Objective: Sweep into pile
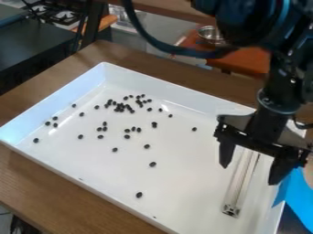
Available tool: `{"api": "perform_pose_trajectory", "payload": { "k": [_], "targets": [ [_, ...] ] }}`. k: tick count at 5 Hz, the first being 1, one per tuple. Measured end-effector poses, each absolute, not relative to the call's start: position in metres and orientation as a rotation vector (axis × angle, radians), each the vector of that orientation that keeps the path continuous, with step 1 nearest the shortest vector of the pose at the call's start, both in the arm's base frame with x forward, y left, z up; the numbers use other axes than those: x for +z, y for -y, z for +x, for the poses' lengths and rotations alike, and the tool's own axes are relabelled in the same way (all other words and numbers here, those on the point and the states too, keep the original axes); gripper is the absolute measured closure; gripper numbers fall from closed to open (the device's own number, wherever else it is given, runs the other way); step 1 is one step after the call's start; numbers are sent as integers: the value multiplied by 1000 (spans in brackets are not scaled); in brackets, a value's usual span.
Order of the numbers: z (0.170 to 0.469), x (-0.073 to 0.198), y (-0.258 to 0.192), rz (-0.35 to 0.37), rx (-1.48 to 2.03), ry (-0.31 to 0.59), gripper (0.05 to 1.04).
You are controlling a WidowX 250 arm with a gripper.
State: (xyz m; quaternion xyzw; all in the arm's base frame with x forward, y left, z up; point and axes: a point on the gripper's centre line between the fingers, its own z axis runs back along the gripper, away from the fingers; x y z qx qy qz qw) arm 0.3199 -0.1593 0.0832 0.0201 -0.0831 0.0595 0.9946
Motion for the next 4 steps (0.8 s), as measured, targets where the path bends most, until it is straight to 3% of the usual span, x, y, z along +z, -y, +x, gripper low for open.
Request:
{"api": "perform_pose_trajectory", "payload": {
  "k": [2, 4],
  "targets": [
    [325, 78, 164, 4, 139, 195, 85],
    [333, 65, 157, 16, 186, 167, 85]
  ]
}}
